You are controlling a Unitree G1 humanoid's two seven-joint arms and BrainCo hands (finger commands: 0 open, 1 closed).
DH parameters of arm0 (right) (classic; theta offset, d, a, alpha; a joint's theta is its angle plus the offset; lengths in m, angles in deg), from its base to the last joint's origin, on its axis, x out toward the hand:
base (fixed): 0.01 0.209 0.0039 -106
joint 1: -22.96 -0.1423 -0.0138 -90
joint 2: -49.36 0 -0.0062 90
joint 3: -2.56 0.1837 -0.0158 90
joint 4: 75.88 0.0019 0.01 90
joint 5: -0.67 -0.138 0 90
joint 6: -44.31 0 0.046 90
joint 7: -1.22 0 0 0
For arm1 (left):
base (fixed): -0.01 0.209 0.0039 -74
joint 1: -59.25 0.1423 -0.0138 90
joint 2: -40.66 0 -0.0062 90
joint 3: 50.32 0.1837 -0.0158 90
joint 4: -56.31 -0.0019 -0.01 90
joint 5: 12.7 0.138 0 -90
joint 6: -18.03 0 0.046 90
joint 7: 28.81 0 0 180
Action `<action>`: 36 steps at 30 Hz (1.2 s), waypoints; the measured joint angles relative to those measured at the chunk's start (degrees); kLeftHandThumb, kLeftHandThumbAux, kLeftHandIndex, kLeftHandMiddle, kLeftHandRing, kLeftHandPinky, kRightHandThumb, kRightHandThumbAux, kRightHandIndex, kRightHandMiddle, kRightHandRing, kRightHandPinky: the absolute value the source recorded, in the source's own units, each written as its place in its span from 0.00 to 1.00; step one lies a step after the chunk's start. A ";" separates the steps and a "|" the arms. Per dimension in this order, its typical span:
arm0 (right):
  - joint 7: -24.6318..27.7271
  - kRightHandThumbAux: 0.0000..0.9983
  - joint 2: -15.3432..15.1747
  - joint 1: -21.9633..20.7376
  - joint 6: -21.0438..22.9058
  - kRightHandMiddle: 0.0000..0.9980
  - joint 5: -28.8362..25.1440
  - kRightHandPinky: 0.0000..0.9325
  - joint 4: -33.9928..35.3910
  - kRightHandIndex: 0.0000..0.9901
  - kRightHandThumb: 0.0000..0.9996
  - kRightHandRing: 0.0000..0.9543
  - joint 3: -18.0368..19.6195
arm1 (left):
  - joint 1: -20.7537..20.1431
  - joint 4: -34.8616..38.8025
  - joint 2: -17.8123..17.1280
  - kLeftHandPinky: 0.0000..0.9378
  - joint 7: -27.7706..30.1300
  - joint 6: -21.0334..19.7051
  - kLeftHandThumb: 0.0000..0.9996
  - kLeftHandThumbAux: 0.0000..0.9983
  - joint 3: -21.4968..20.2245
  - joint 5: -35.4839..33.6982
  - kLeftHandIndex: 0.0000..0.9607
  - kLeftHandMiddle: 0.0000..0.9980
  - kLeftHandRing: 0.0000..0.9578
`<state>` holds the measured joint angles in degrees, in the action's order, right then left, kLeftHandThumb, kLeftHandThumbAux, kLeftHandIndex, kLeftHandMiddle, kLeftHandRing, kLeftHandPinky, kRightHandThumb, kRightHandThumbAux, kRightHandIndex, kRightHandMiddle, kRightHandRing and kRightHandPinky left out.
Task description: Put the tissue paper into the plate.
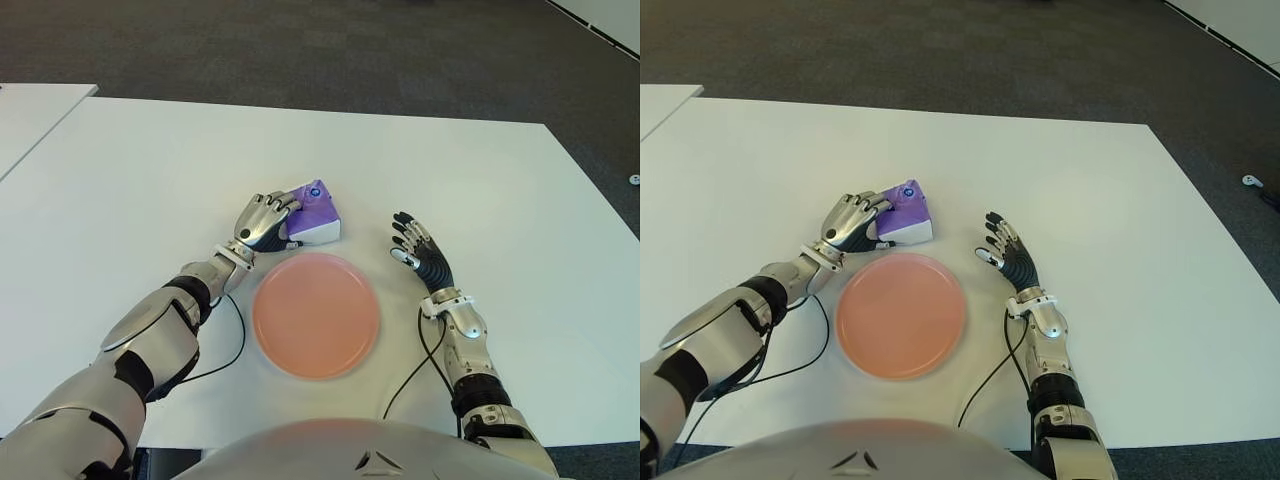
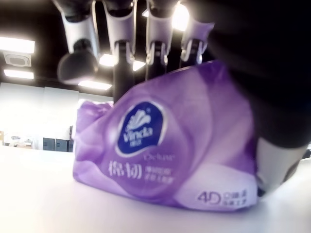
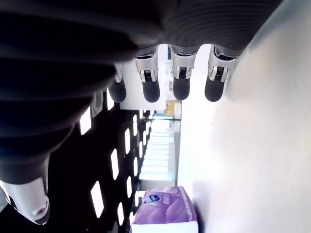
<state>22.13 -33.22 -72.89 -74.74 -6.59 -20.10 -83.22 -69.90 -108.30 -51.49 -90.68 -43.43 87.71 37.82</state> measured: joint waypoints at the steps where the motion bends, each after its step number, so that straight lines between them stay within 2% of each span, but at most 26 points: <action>1: 0.01 0.62 -0.02 -0.09 -0.02 0.00 0.00 0.00 -0.12 0.00 0.00 0.00 0.02 | -0.01 0.00 0.00 0.89 0.08 0.13 0.71 0.71 -0.15 -0.05 0.46 0.88 0.88; 9: 0.05 0.64 -0.12 -1.05 -0.11 0.00 -0.02 0.00 -1.24 0.00 0.00 0.00 0.52 | -0.94 0.00 -0.74 0.89 2.99 2.08 0.71 0.71 -2.86 -1.58 0.46 0.87 0.88; 19: -1.58 0.67 0.13 -0.90 1.27 0.00 -0.01 0.00 0.16 0.00 0.00 0.00 0.87 | -3.74 1.12 -4.17 0.90 7.70 4.66 0.71 0.70 -9.63 -5.22 0.46 0.88 0.89; 27: -0.83 0.64 -0.41 -2.13 1.13 0.00 0.06 0.00 -1.11 0.00 0.00 0.00 1.03 | -5.92 5.54 -7.35 0.90 7.70 7.32 0.71 0.70 -14.88 -7.00 0.46 0.86 0.88; 36: -1.35 0.63 -0.35 -2.24 1.72 0.00 0.03 0.00 -1.35 0.00 0.00 0.00 1.02 | -7.68 13.22 -9.30 0.92 9.40 10.66 0.72 0.70 -20.92 -10.35 0.46 0.85 0.89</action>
<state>20.78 -33.57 -75.13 -73.01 -6.56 -21.44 -82.20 -77.57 -95.08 -60.79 -81.29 -32.77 66.79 27.46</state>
